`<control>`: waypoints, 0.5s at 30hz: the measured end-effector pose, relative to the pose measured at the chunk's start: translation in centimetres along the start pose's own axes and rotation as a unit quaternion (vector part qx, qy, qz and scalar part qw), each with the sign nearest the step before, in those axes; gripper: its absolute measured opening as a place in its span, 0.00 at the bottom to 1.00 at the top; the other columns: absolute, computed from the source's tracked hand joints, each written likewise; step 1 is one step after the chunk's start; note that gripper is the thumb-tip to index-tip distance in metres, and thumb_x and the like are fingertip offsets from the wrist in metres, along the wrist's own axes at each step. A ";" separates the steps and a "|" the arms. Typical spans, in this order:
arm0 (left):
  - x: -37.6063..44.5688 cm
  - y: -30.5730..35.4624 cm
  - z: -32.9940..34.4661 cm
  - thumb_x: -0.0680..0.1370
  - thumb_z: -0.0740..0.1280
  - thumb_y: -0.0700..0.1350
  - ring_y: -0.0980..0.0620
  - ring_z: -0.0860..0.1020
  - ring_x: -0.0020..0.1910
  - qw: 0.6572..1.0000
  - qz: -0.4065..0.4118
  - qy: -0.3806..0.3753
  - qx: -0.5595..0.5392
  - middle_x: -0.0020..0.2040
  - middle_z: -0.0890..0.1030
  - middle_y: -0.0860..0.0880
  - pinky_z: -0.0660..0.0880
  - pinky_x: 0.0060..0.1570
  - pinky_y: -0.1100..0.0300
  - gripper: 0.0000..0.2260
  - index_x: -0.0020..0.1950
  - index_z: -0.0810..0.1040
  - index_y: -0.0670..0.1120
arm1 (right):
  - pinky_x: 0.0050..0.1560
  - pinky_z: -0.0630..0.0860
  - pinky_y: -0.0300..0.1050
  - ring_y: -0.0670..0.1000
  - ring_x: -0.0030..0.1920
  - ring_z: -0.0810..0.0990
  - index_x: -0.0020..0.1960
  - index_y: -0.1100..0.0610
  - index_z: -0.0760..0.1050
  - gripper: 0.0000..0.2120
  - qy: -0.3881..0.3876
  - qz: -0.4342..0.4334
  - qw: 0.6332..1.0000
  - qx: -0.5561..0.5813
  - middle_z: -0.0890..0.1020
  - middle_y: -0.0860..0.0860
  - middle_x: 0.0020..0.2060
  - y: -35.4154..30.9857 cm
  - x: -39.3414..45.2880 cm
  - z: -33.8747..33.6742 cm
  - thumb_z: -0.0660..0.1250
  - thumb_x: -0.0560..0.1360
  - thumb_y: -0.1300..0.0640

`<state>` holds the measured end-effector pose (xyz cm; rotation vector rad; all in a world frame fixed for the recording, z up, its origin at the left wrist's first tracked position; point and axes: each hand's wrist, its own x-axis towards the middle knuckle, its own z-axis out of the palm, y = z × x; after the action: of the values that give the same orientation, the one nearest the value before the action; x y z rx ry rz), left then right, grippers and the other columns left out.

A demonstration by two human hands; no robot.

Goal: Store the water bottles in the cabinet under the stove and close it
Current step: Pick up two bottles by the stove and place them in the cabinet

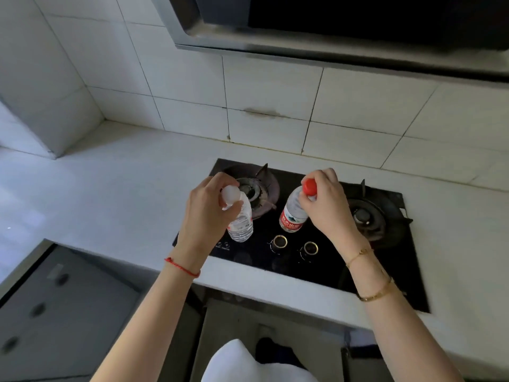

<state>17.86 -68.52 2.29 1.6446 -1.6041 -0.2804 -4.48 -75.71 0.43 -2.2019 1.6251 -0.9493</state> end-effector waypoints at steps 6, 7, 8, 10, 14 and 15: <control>-8.8 -0.5 -3.0 0.70 0.75 0.41 0.57 0.75 0.34 0.998 0.011 -0.057 -0.022 0.44 0.79 0.53 0.69 0.35 0.71 0.13 0.51 0.78 0.50 | 0.50 0.70 0.39 0.51 0.48 0.75 0.52 0.60 0.74 0.08 -0.008 0.048 0.999 0.006 0.72 0.54 0.53 -4.3 -11.9 -0.5 0.67 0.74 0.63; -10.3 -0.5 -3.4 0.70 0.75 0.41 0.57 0.75 0.35 0.997 0.010 -0.066 -0.030 0.44 0.79 0.53 0.69 0.35 0.72 0.13 0.50 0.77 0.51 | 0.49 0.69 0.40 0.51 0.47 0.75 0.52 0.60 0.74 0.08 -0.009 0.058 0.998 0.007 0.72 0.54 0.53 -5.0 -13.7 -0.5 0.67 0.74 0.62; -11.7 -0.6 -3.8 0.70 0.75 0.41 0.57 0.75 0.35 0.997 0.011 -0.074 -0.033 0.44 0.79 0.54 0.69 0.35 0.72 0.12 0.50 0.77 0.51 | 0.48 0.69 0.40 0.50 0.46 0.74 0.52 0.60 0.74 0.08 -0.011 0.067 0.998 0.005 0.72 0.54 0.53 -5.6 -15.4 -0.5 0.67 0.74 0.62; -14.5 -0.7 -4.2 0.70 0.74 0.40 0.57 0.75 0.35 0.995 0.011 -0.091 -0.030 0.44 0.79 0.54 0.69 0.35 0.73 0.12 0.50 0.77 0.50 | 0.48 0.68 0.38 0.49 0.46 0.73 0.52 0.60 0.74 0.08 -0.020 0.079 0.997 0.002 0.72 0.53 0.53 -6.7 -18.8 -0.5 0.67 0.74 0.61; -19.6 -0.8 -4.4 0.70 0.74 0.40 0.58 0.75 0.34 0.992 -0.007 -0.124 -0.031 0.44 0.79 0.55 0.69 0.34 0.72 0.12 0.51 0.77 0.50 | 0.45 0.68 0.36 0.48 0.45 0.73 0.54 0.59 0.73 0.09 -0.045 0.102 0.994 0.002 0.71 0.52 0.53 -7.5 -24.3 0.1 0.68 0.75 0.59; -20.7 -1.0 -4.2 0.71 0.73 0.41 0.58 0.75 0.34 0.991 -0.012 -0.132 -0.028 0.45 0.79 0.55 0.69 0.35 0.72 0.12 0.51 0.77 0.51 | 0.45 0.69 0.37 0.49 0.46 0.74 0.54 0.59 0.73 0.09 -0.049 0.112 0.992 0.001 0.71 0.52 0.53 -7.5 -25.4 0.4 0.68 0.75 0.59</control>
<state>17.79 -48.07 -3.20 1.6380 -1.7535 -0.5720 -2.79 -49.75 -4.78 -1.9784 1.7775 -0.7668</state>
